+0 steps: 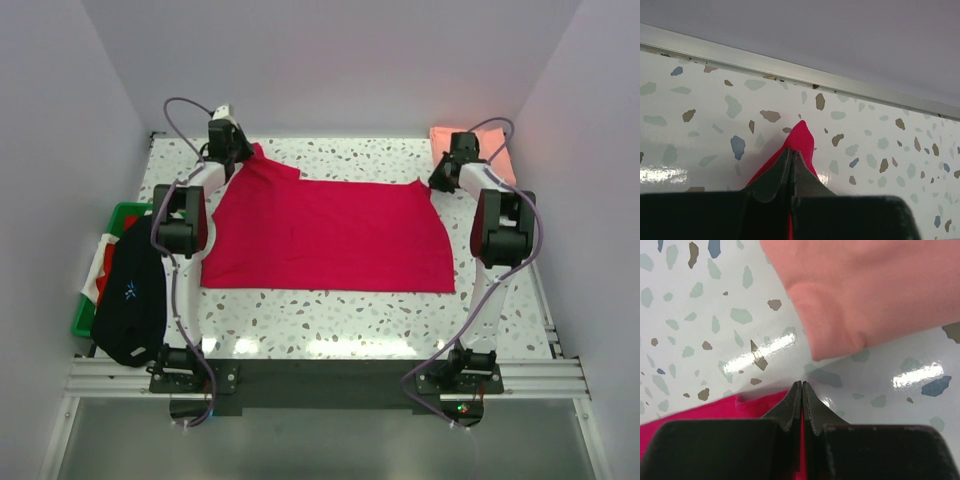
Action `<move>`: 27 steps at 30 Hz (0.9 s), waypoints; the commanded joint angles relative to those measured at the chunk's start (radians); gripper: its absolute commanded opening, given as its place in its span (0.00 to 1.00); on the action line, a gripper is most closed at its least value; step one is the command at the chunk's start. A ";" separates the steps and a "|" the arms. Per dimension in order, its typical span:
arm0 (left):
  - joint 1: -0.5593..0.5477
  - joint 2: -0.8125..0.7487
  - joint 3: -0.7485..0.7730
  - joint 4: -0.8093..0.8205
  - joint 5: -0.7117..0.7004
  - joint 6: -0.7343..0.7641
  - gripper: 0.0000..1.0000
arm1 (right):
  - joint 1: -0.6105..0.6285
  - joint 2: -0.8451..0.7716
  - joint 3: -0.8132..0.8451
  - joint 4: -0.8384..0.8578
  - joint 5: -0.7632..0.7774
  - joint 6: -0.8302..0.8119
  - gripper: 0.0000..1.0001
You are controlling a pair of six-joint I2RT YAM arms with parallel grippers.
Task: Fold and stack the t-shirts
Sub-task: Fold the tshirt
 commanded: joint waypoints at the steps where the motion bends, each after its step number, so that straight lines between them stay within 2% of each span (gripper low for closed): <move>1: 0.014 -0.087 -0.006 0.075 0.020 -0.020 0.00 | -0.011 -0.048 0.041 0.054 -0.012 -0.003 0.00; 20: 0.034 -0.202 -0.105 0.134 0.032 -0.056 0.00 | -0.025 -0.199 -0.011 0.103 0.020 -0.052 0.00; 27: 0.036 -0.300 -0.241 0.175 0.035 -0.085 0.00 | -0.024 -0.249 -0.099 0.099 0.036 -0.043 0.00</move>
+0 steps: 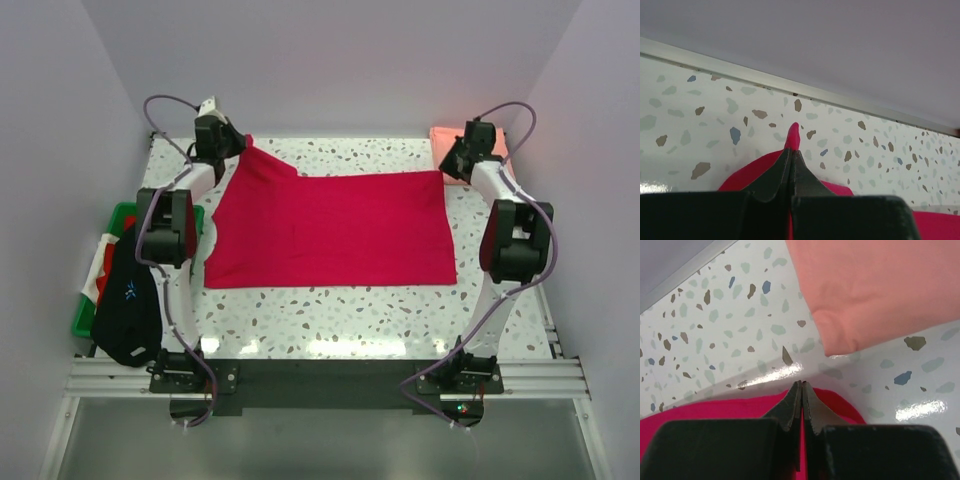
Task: Fold and stack the t-shirts
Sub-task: Fold the tshirt
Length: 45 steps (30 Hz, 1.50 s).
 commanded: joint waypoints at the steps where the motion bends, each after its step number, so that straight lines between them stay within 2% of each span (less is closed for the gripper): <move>1: 0.014 -0.117 -0.079 0.102 0.010 -0.029 0.00 | -0.005 -0.073 -0.049 0.029 0.040 -0.006 0.00; 10: 0.014 -0.310 -0.339 0.145 0.005 -0.104 0.00 | -0.005 -0.179 -0.151 -0.036 0.083 0.049 0.00; 17: 0.014 -0.471 -0.540 0.101 -0.064 -0.175 0.00 | -0.008 -0.256 -0.219 -0.102 0.141 0.079 0.00; 24: 0.014 -0.628 -0.715 0.062 -0.102 -0.230 0.00 | -0.016 -0.285 -0.296 -0.111 0.124 0.105 0.00; 28: 0.013 -0.688 -0.752 -0.005 -0.128 -0.248 0.00 | -0.020 -0.288 -0.336 -0.108 0.107 0.125 0.00; 45: 0.011 -0.936 -0.953 -0.106 -0.139 -0.316 0.00 | -0.037 -0.376 -0.466 -0.076 0.089 0.145 0.00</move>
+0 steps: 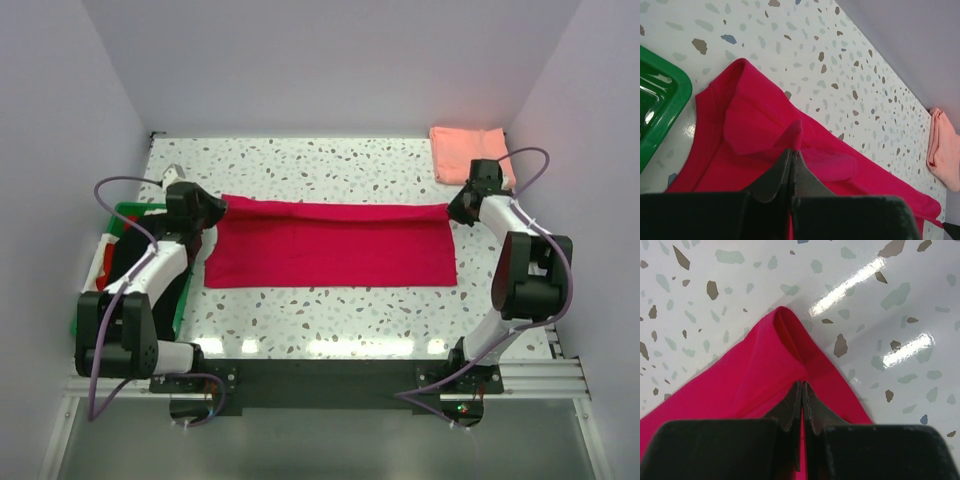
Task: Fold and stack the t-shirts
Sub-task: Fold the tshirt
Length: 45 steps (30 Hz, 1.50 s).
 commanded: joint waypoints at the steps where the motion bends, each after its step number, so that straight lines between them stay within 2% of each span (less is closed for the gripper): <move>1: 0.005 -0.059 -0.024 -0.025 -0.019 -0.025 0.00 | -0.016 -0.066 -0.015 0.026 -0.002 0.016 0.00; 16: 0.005 -0.193 -0.107 -0.091 -0.039 -0.023 0.00 | -0.019 -0.156 -0.128 0.054 -0.048 0.028 0.00; 38: 0.005 -0.254 -0.202 -0.113 -0.015 -0.023 0.00 | -0.019 -0.178 -0.200 0.080 -0.047 0.030 0.00; 41: 0.005 -0.254 -0.220 -0.101 0.007 -0.025 0.00 | -0.024 -0.181 -0.213 0.081 -0.047 0.031 0.03; 44: 0.005 -0.259 -0.251 -0.075 0.036 -0.031 0.00 | -0.027 -0.178 -0.214 0.080 -0.050 0.033 0.12; 45: 0.007 -0.260 -0.258 -0.064 0.043 -0.032 0.00 | -0.027 -0.178 -0.214 0.075 -0.054 0.033 0.18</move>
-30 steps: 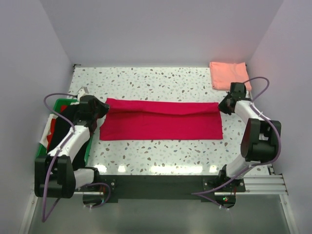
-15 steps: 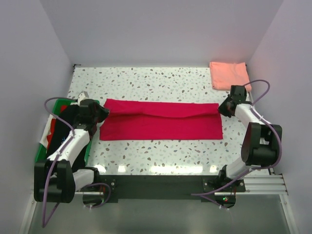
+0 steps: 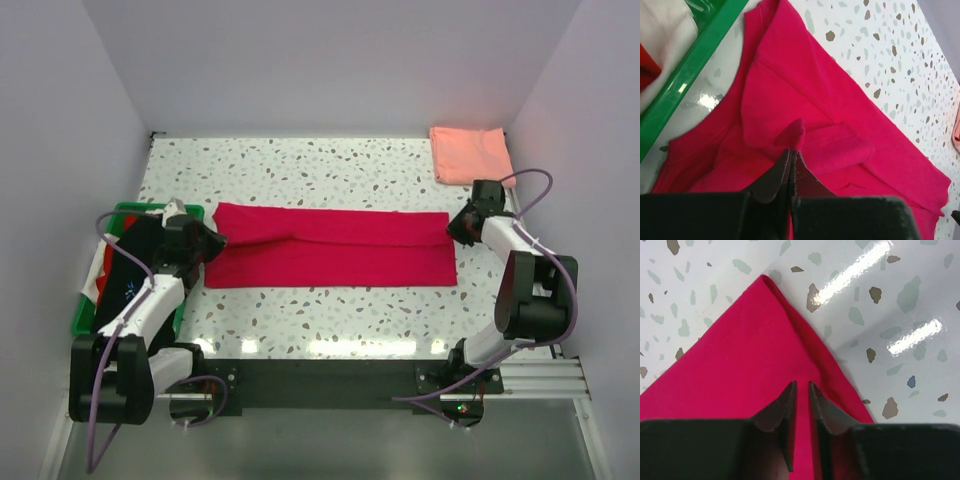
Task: Fold and stack the t-shirts
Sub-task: Fold the tshirt
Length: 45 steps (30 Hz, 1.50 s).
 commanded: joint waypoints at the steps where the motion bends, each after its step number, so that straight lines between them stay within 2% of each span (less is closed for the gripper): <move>1: 0.005 -0.028 -0.034 0.064 0.046 -0.011 0.00 | -0.008 -0.037 0.001 0.024 -0.012 0.010 0.21; 3: 0.005 -0.031 -0.038 0.061 0.051 -0.008 0.00 | -0.008 -0.057 0.000 0.017 -0.021 0.006 0.31; 6: 0.007 -0.036 -0.042 0.046 0.043 -0.007 0.00 | -0.008 -0.099 0.004 0.013 -0.033 0.004 0.40; 13: 0.005 -0.047 -0.068 0.055 0.045 -0.014 0.00 | 0.027 -0.110 0.011 0.027 -0.085 0.004 0.41; 21: 0.004 -0.048 -0.118 0.080 0.069 -0.010 0.00 | 0.179 -0.057 0.032 0.048 -0.059 0.027 0.40; 26: 0.004 -0.054 -0.155 0.096 0.071 -0.016 0.09 | 0.316 -0.014 0.082 0.066 -0.059 0.033 0.40; 28: 0.002 -0.051 -0.175 0.112 0.081 -0.017 0.16 | 0.357 0.018 0.098 0.092 -0.076 0.029 0.40; 30: -0.001 -0.041 -0.186 0.124 0.089 -0.019 0.23 | 0.415 0.049 0.133 0.126 -0.123 0.010 0.40; 37: -0.004 -0.068 -0.180 0.124 0.097 -0.022 0.36 | 0.578 0.210 0.317 0.171 -0.240 -0.086 0.41; 45: -0.004 -0.102 -0.092 0.031 0.066 -0.002 0.38 | 0.731 0.449 0.644 0.109 -0.283 -0.169 0.42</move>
